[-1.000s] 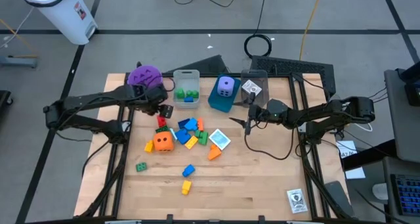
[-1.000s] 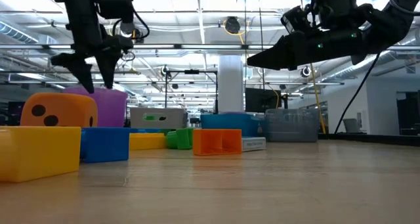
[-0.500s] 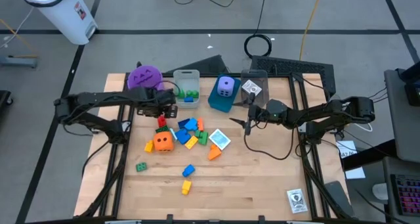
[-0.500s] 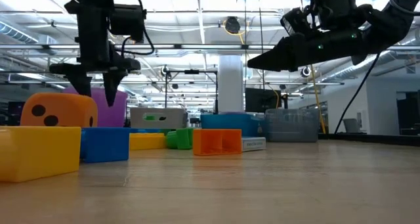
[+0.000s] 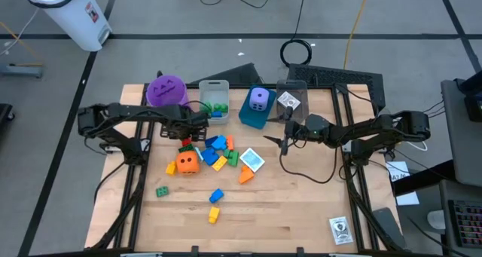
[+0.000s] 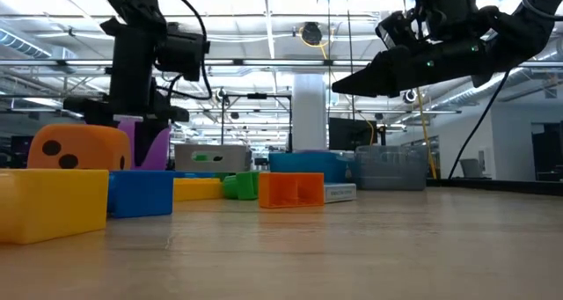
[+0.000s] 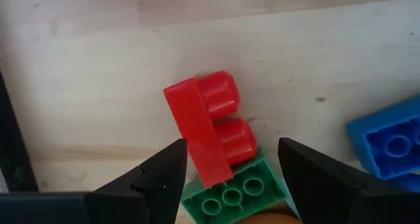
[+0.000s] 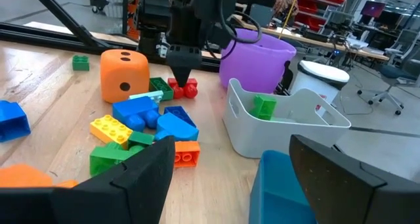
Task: Pick & Place Toys
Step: Put the red game piece into the gray bin
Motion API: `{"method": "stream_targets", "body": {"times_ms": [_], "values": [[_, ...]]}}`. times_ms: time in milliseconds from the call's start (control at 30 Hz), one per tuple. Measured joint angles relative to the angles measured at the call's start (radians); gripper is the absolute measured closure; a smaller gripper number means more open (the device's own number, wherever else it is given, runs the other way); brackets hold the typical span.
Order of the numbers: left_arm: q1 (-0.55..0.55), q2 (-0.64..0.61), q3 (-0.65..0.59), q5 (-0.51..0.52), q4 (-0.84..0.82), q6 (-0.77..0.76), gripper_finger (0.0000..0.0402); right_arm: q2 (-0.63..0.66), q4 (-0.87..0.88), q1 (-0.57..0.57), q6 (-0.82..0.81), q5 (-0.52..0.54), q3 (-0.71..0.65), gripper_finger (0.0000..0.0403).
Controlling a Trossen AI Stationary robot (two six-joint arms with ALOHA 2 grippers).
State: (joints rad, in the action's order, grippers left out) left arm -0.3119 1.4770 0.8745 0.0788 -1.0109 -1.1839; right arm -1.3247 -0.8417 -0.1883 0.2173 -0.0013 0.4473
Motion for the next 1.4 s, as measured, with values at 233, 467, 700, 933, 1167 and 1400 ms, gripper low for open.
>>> {"method": "stream_targets", "body": {"times_ms": [233, 467, 700, 933, 1167, 1400], "values": [[-0.003, 0.016, 0.0, 0.027, -0.086, -0.05, 0.0158, 0.0, 0.002, 0.0, 0.0, 0.0, 0.0, 0.0115], [-0.009, 0.018, 0.0, 0.03, -0.075, -0.058, 0.0158, 0.0, 0.002, 0.0, 0.0, 0.0, 0.0, 0.0115], [-0.01, 0.062, 0.0, 0.031, -0.053, -0.044, 0.0158, 0.0, 0.002, 0.0, -0.009, 0.0, 0.0, 0.0115], [-0.013, 0.107, 0.0, 0.024, -0.035, -0.012, 0.0158, 0.0, 0.002, 0.0, -0.016, 0.001, 0.0, 0.0115], [-0.024, 0.107, 0.0, 0.007, -0.033, 0.034, 0.0158, 0.0, 0.002, 0.0, -0.015, 0.001, 0.0, 0.0115], [-0.024, 0.107, 0.0, -0.002, -0.033, 0.061, 0.0172, 0.0, 0.001, -0.001, -0.015, 0.001, 0.0, 0.0115]]}}
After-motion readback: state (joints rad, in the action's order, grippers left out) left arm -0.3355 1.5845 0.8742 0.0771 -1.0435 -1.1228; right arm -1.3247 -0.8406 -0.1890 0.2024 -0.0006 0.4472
